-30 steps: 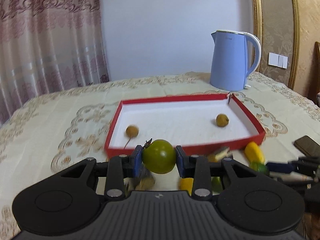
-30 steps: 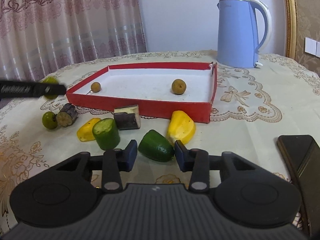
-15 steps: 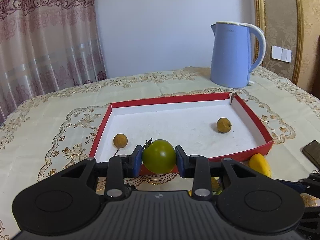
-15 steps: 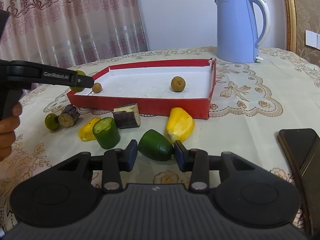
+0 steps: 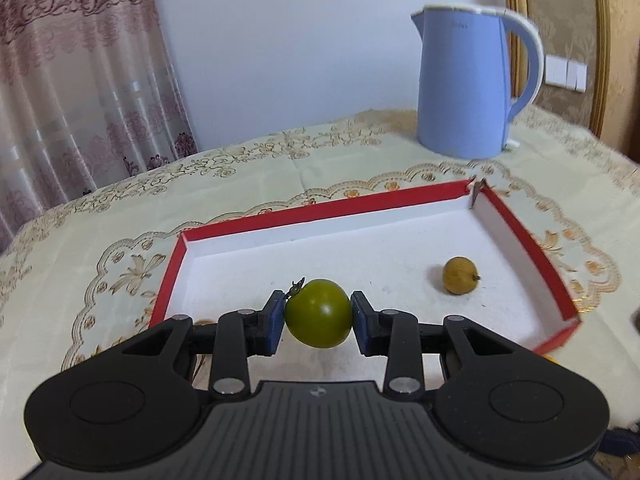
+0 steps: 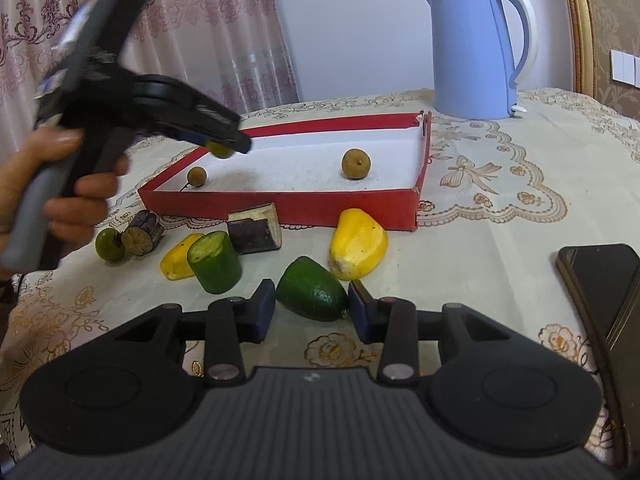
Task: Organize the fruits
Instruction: 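Carry the green tomato in the left gripper into the tray and release, then withdraw the left gripper while the right gripper grasps a green lime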
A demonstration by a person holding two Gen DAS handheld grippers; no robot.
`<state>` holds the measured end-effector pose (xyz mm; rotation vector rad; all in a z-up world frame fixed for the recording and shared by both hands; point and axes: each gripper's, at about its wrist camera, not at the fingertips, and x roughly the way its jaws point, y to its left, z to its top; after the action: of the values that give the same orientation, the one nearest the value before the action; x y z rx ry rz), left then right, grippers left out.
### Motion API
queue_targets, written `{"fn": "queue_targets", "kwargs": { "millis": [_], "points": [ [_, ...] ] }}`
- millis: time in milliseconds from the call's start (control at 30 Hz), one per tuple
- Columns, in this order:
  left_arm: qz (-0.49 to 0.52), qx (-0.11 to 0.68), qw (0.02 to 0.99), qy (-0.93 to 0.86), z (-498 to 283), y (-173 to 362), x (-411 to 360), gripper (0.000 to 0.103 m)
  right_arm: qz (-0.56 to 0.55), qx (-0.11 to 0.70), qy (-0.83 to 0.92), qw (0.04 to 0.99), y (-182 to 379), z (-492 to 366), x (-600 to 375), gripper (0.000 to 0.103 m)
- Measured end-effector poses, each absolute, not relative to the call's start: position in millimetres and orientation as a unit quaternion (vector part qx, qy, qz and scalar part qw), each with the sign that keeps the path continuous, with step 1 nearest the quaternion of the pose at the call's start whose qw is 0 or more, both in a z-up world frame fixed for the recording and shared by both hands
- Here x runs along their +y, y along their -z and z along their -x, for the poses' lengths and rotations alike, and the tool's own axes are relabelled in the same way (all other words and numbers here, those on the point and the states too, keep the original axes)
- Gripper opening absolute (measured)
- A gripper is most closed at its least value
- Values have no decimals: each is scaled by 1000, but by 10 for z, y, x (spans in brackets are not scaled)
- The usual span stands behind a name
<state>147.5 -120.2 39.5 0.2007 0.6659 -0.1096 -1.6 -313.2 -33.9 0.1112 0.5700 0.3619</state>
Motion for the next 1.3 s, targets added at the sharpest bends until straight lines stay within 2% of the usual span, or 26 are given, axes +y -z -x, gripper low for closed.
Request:
{"fn": "queue_targets", "kwargs": {
  "millis": [467, 533, 667, 833, 900, 967, 1133, 1300],
  "points": [
    [-115, 350, 929, 44, -2089, -198, -1558, 36, -62, 280, -180, 941, 350, 10, -3157, 38],
    [-109, 358, 926, 43, -2162, -180, -1569, 40, -61, 280, -179, 941, 350, 12, -3154, 38],
    [-109, 353, 928, 40, -2139, -210, -1572, 68, -60, 282, -180, 941, 351, 7, -3151, 38],
    [-129, 306, 943, 3, -1713, -433, -1413, 72, -50, 282, -176, 942, 352, 10, -3131, 38],
    [-123, 281, 952, -15, -1405, -557, -1237, 81, -43, 282, -174, 942, 351, 14, -3112, 38],
    [-106, 262, 959, -32, -1080, -647, -1049, 84, -36, 282, -172, 943, 354, 23, -3094, 38],
    [-70, 263, 961, -52, -367, -689, -608, 85, -9, 282, -163, 946, 358, 49, -3022, 38],
    [-49, 259, 963, -49, 3, -650, -452, 85, 14, 278, -149, 949, 372, 81, -2953, 37]
  ]
}}
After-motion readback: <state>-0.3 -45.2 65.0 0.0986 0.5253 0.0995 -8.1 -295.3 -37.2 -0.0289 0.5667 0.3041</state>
